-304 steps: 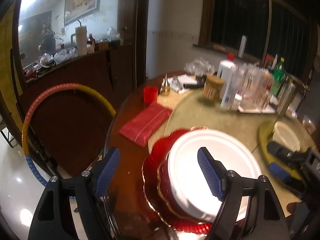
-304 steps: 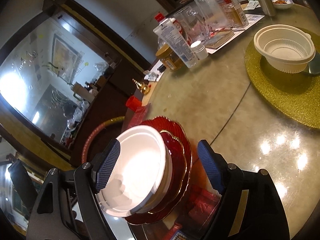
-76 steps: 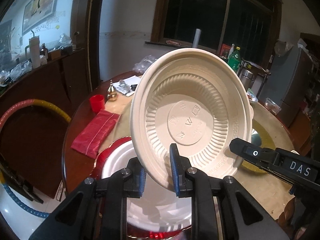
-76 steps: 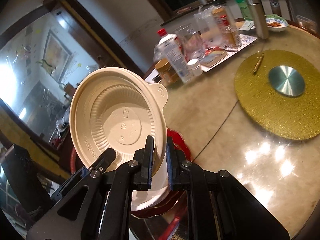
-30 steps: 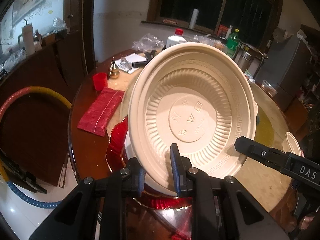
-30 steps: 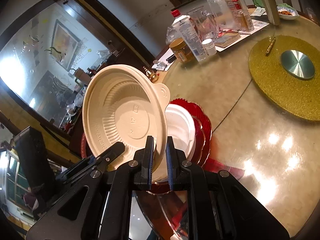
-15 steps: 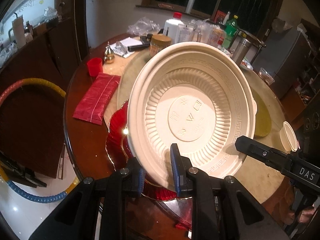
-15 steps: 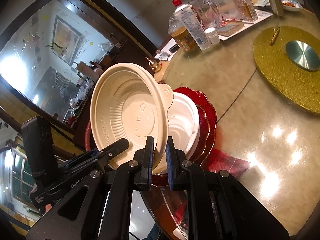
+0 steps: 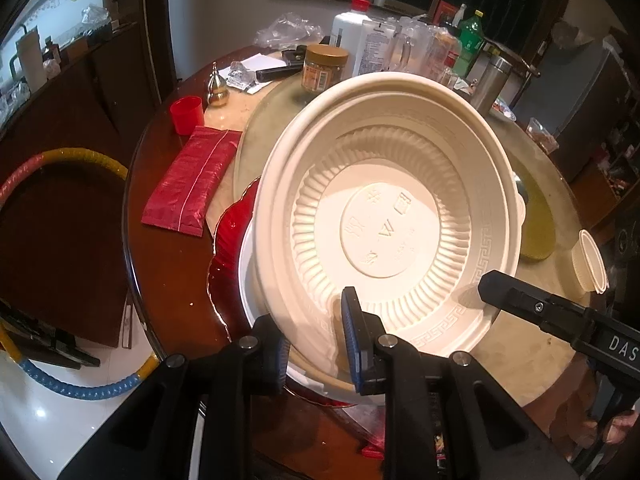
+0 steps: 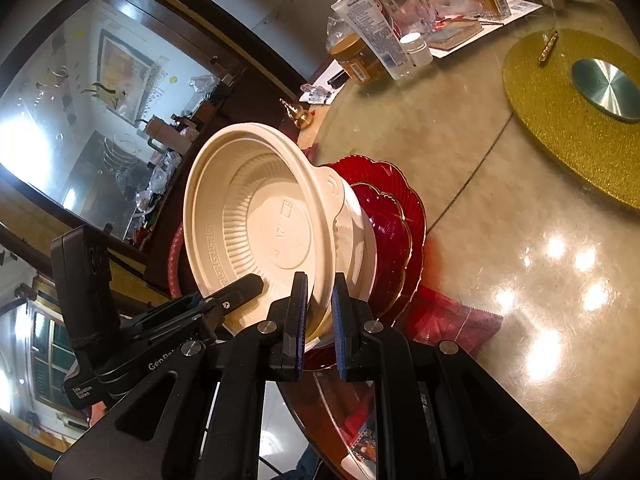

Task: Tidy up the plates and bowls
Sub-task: 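Carry the beige ribbed bowl with both tools over the red plate stack, then lower the beige bowl with both tools onto the bowls on the stack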

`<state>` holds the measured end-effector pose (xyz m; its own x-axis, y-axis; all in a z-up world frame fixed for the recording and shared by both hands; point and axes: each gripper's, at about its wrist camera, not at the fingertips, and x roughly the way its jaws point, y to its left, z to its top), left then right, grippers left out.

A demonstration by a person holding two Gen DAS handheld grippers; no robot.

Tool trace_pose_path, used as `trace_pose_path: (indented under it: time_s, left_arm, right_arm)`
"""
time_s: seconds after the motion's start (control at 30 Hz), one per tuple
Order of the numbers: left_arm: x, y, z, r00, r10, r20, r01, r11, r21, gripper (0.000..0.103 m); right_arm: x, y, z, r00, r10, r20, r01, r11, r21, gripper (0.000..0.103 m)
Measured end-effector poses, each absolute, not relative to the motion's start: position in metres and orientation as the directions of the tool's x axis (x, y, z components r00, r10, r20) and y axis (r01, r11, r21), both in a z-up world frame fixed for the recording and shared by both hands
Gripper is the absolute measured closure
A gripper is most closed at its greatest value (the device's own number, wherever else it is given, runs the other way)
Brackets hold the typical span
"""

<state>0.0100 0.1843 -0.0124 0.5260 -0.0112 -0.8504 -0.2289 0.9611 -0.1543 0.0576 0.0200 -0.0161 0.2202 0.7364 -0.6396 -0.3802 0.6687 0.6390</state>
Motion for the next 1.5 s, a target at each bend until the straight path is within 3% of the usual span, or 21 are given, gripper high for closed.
trace_pose_path:
  time_s: [0.6,1.5]
  left_arm:
    - [0.010,0.179,-0.007,0.511,0.026,-0.859,-0.188,0.979,-0.082,0.077]
    - [0.025,0.181,-0.009,0.406,-0.042,-0.913,-0.166,0.979,-0.119,0.073]
  right_arm:
    - [0.060,0.020,-0.015,0.179,0.748,-0.639,-0.357,0.654,0.667,0.092]
    - [0.064,0.013,-0.014,0.165,0.777,-0.607,-0.331,0.623,0.709,0.092]
